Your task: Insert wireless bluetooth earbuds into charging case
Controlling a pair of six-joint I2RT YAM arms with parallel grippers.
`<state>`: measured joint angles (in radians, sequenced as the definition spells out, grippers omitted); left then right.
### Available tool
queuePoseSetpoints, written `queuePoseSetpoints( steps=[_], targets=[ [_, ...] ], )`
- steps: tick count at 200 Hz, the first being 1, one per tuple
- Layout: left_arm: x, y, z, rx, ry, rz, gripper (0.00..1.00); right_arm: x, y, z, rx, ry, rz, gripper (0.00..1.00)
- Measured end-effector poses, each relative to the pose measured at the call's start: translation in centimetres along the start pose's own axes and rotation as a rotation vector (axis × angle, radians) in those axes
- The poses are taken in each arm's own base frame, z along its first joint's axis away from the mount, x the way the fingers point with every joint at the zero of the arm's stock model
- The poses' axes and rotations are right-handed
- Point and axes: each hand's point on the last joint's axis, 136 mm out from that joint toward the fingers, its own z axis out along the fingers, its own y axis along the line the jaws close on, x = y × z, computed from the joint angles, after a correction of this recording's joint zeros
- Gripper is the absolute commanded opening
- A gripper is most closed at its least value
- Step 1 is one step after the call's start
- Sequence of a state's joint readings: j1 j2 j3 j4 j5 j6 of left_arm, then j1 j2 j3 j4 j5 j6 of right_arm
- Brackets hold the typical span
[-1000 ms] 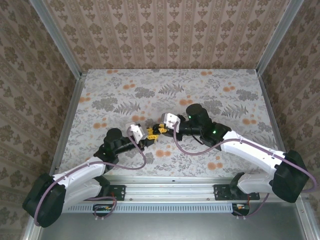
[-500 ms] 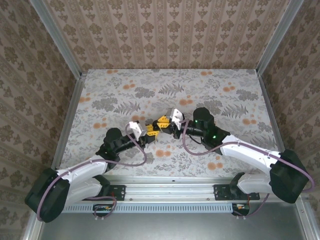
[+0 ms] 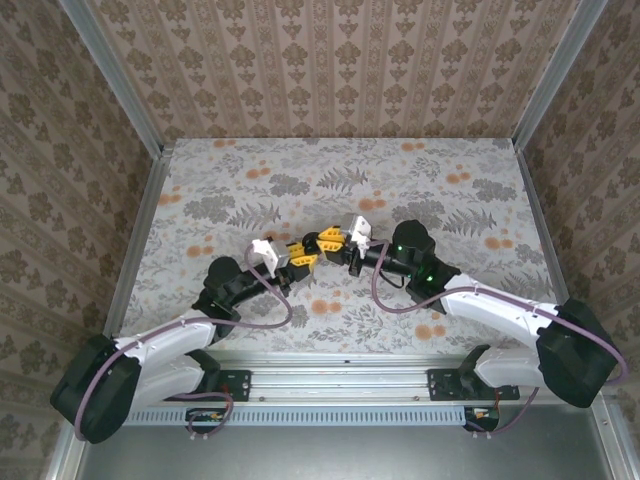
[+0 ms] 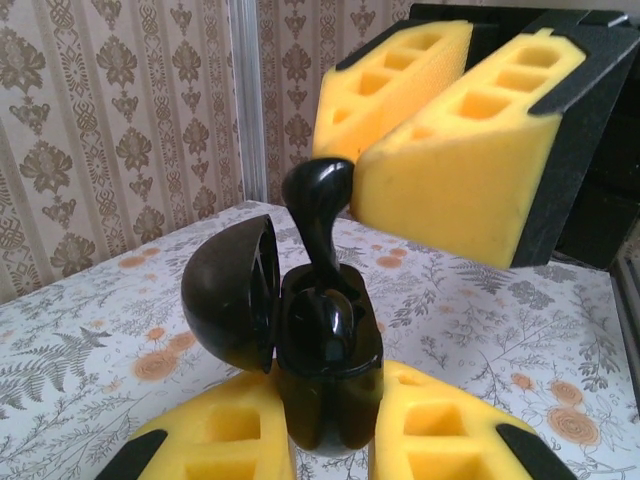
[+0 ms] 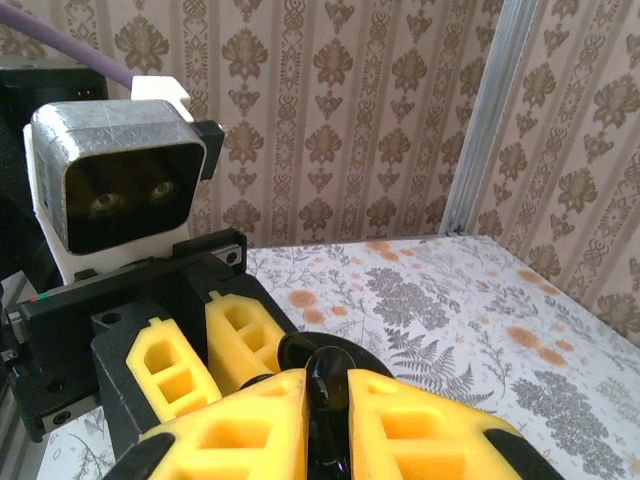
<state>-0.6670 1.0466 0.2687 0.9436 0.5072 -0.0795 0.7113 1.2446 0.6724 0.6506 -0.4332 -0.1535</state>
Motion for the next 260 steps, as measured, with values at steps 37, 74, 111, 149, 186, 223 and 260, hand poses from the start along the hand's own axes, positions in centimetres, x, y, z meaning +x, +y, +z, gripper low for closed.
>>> queuePoseSetpoints(
  steps=[37, 74, 111, 149, 186, 223, 260],
  targets=[
    [-0.6, 0.2, 0.0, -0.01, -0.023, 0.004, 0.05, -1.0, -0.3, 0.1, 0.008, -0.047, 0.006, 0.17],
    [-1.1, 0.4, 0.0, -0.021, -0.044, 0.009, 0.05, -0.9, -0.4, 0.1, 0.014, -0.06, 0.022, 0.16],
    [-1.2, 0.5, 0.1, -0.027, -0.051, 0.004, 0.05, -0.8, -0.6, 0.0, 0.018, -0.069, 0.031, 0.16],
    [-1.3, 0.6, 0.1, -0.031, -0.06, 0.004, 0.05, -0.7, -0.8, 0.0, 0.022, -0.074, 0.046, 0.16],
    [-1.6, 0.6, 0.1, -0.031, -0.07, 0.009, 0.05, -0.8, -1.0, -0.1, 0.029, -0.084, 0.056, 0.16],
    [-1.5, 0.6, 0.1, -0.033, -0.067, 0.008, 0.05, -0.6, -1.2, -0.3, 0.028, -0.082, 0.069, 0.16],
    [-1.4, 0.6, 0.1, -0.033, -0.065, 0.007, 0.05, -0.6, -1.1, -0.4, 0.012, -0.086, 0.091, 0.16]
  ],
)
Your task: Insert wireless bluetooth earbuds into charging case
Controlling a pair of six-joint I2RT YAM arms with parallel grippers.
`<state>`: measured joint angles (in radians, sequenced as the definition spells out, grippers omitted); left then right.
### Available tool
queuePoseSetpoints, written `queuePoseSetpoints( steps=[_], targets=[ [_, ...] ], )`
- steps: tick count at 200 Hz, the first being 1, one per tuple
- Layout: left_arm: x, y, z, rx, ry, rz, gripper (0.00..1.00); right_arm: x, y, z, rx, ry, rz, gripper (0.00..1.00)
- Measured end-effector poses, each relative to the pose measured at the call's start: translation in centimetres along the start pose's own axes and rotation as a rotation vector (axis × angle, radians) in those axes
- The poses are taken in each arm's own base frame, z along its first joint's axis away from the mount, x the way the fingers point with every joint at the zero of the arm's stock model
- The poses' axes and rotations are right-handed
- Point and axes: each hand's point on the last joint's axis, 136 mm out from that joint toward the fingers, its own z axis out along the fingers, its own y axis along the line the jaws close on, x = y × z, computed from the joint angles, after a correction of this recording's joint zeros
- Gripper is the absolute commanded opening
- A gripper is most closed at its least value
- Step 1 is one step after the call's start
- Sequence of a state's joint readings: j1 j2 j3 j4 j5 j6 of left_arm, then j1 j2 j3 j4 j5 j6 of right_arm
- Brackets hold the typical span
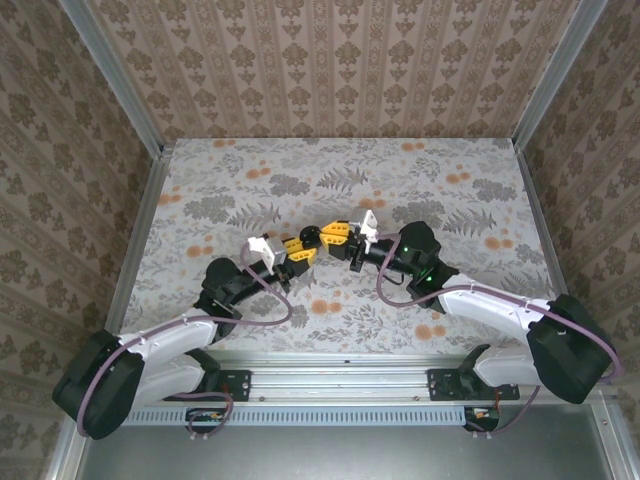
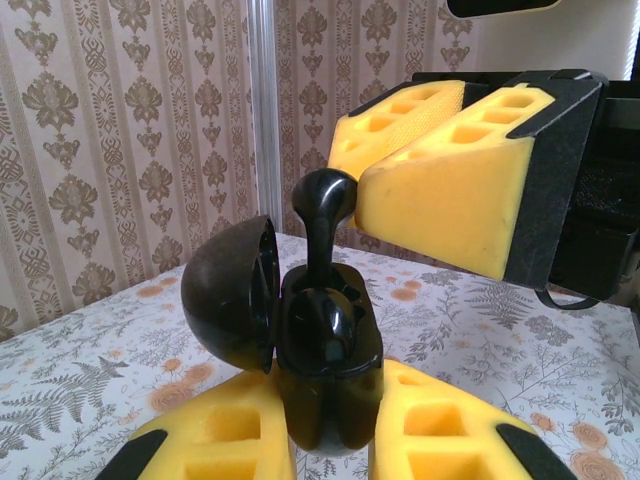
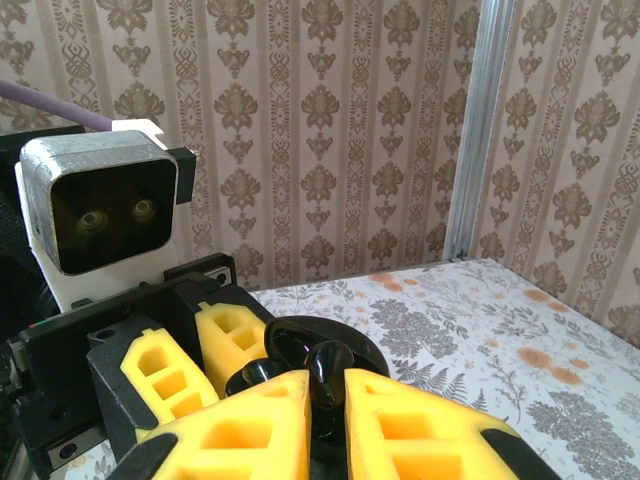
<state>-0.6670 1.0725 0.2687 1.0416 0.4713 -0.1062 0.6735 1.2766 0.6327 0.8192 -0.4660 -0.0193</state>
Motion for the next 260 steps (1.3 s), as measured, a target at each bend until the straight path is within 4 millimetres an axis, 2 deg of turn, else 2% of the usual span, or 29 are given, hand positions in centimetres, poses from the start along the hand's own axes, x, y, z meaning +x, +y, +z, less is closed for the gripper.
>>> queuePoseSetpoints(
  steps=[178, 260],
  targets=[
    [0.03, -0.04, 0.0, 0.002, 0.001, 0.009, 0.05, -0.09, 0.34, -0.21, -0.047, -0.006, 0.045, 0.15],
    [0.1, -0.06, 0.01, 0.004, 0.004, 0.01, 0.05, 0.58, 0.15, -0.34, -0.066, 0.014, 0.061, 0.15]
  ],
)
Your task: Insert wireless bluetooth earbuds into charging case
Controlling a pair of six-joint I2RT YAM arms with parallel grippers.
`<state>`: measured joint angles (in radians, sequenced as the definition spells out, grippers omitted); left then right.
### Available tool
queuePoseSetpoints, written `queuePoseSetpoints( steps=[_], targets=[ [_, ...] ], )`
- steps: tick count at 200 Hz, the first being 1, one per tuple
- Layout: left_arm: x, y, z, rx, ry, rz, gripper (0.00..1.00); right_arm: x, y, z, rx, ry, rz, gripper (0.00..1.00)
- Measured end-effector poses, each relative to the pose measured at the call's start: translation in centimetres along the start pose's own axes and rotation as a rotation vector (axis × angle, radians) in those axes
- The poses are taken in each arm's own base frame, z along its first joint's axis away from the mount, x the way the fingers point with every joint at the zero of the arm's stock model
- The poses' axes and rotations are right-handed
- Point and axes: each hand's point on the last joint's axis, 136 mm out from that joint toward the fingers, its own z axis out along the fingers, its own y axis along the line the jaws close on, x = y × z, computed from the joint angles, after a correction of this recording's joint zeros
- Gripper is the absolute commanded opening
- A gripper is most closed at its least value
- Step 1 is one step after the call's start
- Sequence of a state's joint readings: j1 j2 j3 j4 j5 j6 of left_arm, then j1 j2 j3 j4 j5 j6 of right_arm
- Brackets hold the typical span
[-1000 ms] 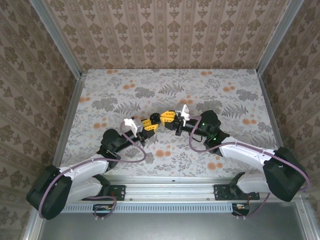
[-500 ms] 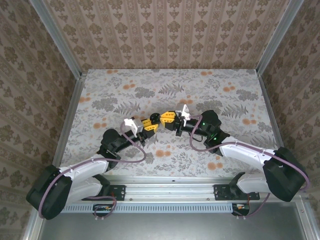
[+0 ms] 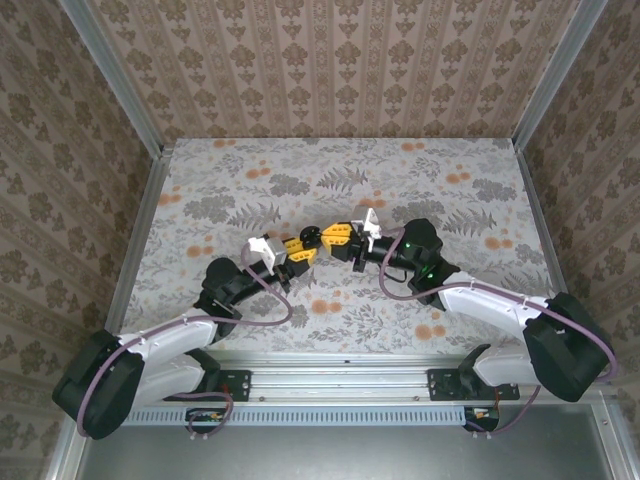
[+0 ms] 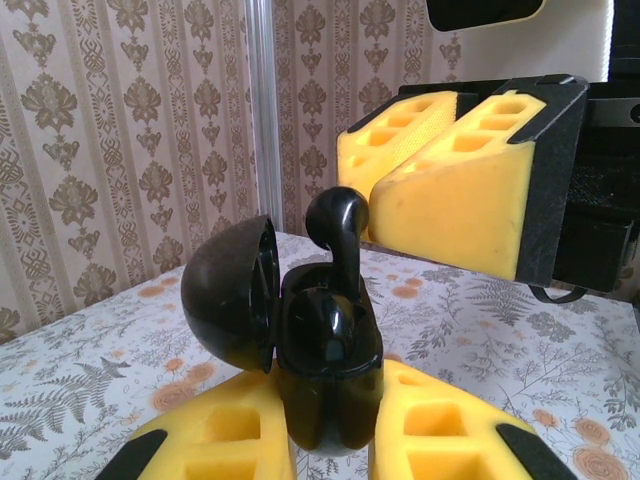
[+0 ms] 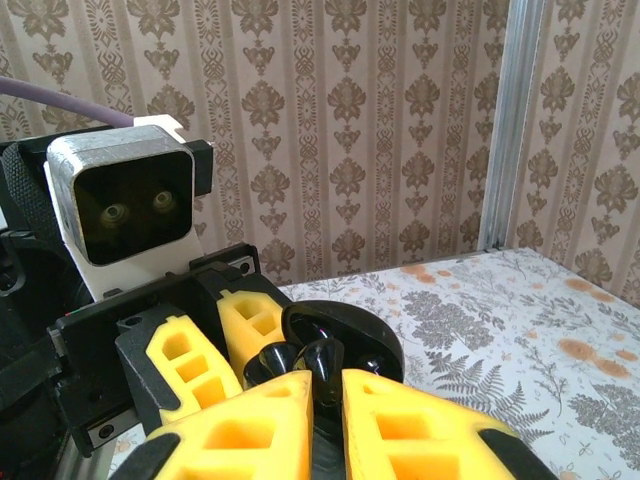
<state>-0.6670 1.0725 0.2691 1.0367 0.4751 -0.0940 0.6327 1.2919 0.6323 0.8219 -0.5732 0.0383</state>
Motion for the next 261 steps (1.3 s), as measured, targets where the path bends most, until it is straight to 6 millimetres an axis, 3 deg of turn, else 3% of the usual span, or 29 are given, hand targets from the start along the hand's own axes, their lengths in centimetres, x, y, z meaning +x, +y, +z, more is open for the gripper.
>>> queuePoseSetpoints(
  steps=[53, 84, 101, 129, 150, 170, 211, 261],
  targets=[
    [0.1, -0.3, 0.0, 0.015, 0.004, -0.002, 0.05, 1.0, -0.2, -0.1, -0.001, 0.035, 0.022, 0.17],
    [0.3, -0.4, 0.0, 0.022, 0.01, -0.005, 0.05, 1.1, -0.4, -0.1, 0.003, 0.041, 0.026, 0.24],
    [0.3, -0.5, 0.0, 0.027, 0.011, -0.005, 0.05, 1.1, -0.6, -0.2, 0.01, 0.042, 0.03, 0.33],
    [0.3, -0.8, 0.0, 0.046, 0.012, -0.005, 0.05, 1.4, -1.5, -0.7, 0.029, 0.056, 0.029, 0.57],
    [0.2, -1.1, 0.0, 0.067, 0.011, -0.004, 0.05, 2.0, -1.7, -1.2, 0.011, 0.092, 0.043, 0.64],
    [-0.2, -1.4, 0.1, 0.087, 0.004, 0.001, 0.05, 2.2, -1.2, -1.3, -0.045, 0.128, 0.053, 0.66],
    [-0.7, -1.9, 0.3, 0.12, -0.003, 0.006, 0.05, 0.6, 0.5, -0.6, -0.196, 0.131, 0.049, 0.65],
    [-0.3, -2.0, 0.4, 0.134, 0.023, -0.005, 0.05, 1.1, 1.8, -0.3, -0.315, 0.16, 0.088, 0.61]
  ],
)
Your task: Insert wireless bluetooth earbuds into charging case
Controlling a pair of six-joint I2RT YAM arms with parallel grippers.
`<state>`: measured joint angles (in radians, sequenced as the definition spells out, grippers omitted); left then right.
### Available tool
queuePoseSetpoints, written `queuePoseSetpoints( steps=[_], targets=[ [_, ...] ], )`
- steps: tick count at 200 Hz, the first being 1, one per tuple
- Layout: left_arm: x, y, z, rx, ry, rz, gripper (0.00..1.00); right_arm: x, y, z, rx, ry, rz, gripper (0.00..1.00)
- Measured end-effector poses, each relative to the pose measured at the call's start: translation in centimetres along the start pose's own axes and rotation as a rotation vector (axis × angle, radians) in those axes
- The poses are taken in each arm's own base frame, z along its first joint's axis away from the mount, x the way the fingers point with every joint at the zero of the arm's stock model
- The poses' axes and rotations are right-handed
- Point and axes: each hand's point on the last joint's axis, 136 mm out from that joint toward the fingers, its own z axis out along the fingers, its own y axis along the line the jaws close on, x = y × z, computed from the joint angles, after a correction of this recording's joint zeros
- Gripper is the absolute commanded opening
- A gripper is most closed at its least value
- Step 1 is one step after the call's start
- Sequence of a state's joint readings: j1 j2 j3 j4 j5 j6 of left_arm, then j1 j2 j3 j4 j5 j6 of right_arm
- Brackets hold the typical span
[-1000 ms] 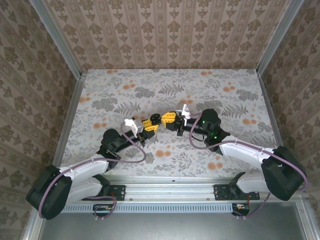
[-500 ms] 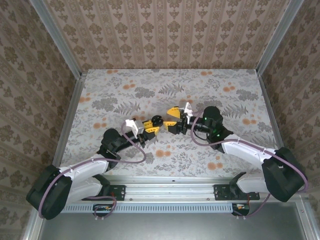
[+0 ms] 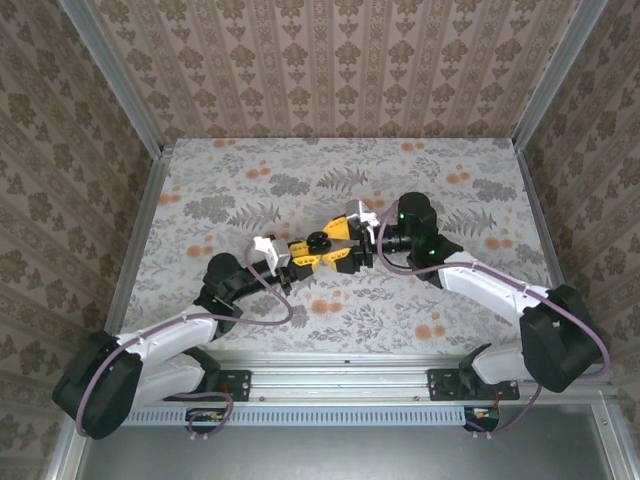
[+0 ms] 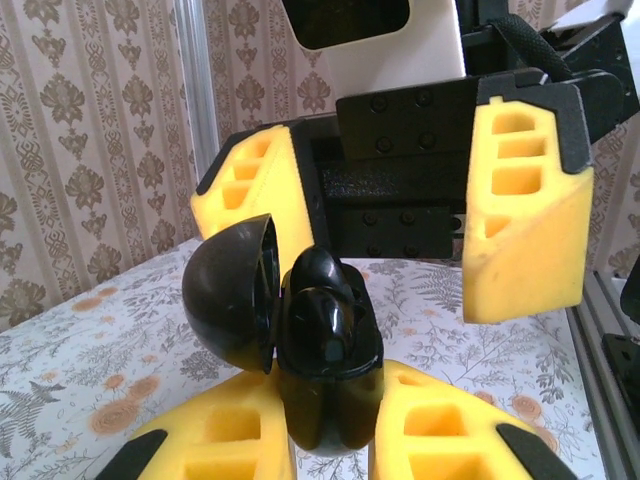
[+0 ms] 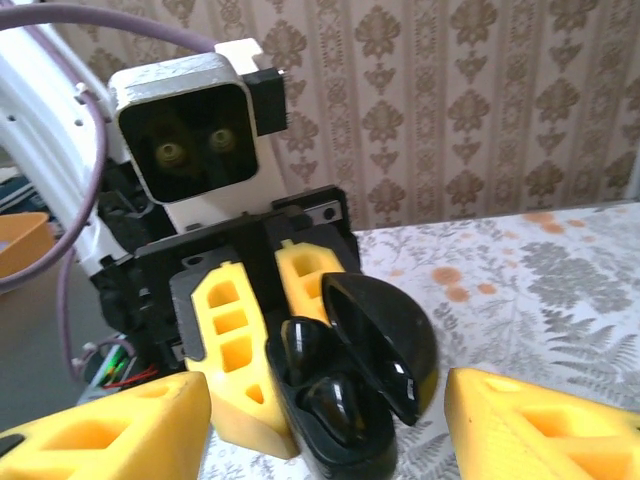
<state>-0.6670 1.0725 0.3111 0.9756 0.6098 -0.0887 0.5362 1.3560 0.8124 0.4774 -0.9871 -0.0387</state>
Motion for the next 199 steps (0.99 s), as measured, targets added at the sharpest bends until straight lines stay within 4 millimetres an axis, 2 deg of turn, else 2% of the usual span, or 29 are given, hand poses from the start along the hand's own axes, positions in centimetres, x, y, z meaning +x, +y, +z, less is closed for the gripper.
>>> queuePoseSetpoints(
  steps=[42, 73, 93, 107, 137, 154, 174, 199],
  targets=[
    [0.3, 0.3, 0.2, -0.008, 0.021, -0.013, 0.06, -0.7, 0.7, -0.5, -0.025, -0.008, -0.028, 0.56],
    [-0.4, 0.2, 0.8, 0.018, 0.024, -0.024, 0.07, -1.2, 1.0, -1.4, 0.011, -0.011, -0.058, 0.54],
    [0.4, 0.8, 1.5, 0.011, 0.074, -0.088, 0.08, -0.3, -0.1, -2.2, 0.104, -0.001, -0.04, 0.59],
    [1.5, 2.2, 2.1, -0.038, 0.136, -0.165, 0.08, 0.8, -1.8, -3.3, 0.216, 0.014, 0.021, 0.61],
    [4.6, 6.6, 3.6, -0.171, 0.28, -0.422, 0.08, 3.4, -5.9, -6.4, 0.48, 0.041, 0.216, 0.63],
    [7.1, 8.2, 4.1, -0.224, 0.342, -0.582, 0.07, 4.6, -7.8, -8.1, 0.601, 0.051, 0.314, 0.64],
    [11.6, 8.9, 4.2, -0.279, 0.438, -0.797, 0.07, 6.3, -8.8, -9.4, 0.698, 0.076, 0.421, 0.64],
    [17.0, 8.5, 4.0, -0.325, 0.565, -1.029, 0.08, 7.6, -9.2, -10.2, 0.759, 0.094, 0.511, 0.64]
  ],
)
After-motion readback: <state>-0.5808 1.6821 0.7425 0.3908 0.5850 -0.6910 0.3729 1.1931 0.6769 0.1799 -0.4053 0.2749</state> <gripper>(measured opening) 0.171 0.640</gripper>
